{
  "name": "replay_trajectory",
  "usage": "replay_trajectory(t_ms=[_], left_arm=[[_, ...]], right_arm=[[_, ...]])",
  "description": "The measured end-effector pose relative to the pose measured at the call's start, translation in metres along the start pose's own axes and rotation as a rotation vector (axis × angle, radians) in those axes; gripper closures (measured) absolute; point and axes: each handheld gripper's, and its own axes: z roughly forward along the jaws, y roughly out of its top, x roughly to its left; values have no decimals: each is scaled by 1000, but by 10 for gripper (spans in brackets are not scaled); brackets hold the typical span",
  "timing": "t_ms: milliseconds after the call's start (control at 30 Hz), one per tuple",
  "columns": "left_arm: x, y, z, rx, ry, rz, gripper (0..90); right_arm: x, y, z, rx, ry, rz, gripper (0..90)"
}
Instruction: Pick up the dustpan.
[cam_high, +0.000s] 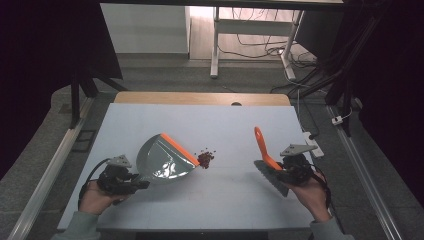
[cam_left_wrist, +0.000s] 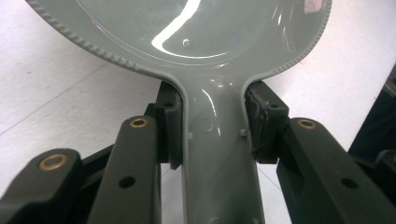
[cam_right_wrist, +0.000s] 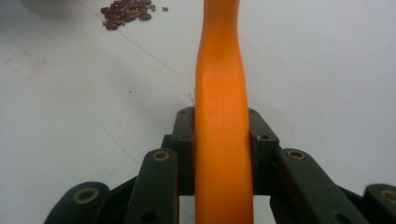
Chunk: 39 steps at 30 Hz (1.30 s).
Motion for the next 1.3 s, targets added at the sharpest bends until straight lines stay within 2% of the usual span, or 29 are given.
replay_trajectory(t_ms=[267, 833, 1167, 1300], left_arm=[[-4, 2, 6, 35, -24, 25, 617], [-4, 4, 15, 80, -114, 71, 617], [-9, 5, 17, 127, -124, 83, 617], [-12, 8, 19, 151, -111, 77, 617]], right_arm=[[-1, -1, 2, 6, 0, 6, 709], [-5, 2, 9, 10, -1, 23, 709], [-2, 8, 9, 3, -6, 10, 709], [-1, 7, 10, 9, -7, 4, 709]])
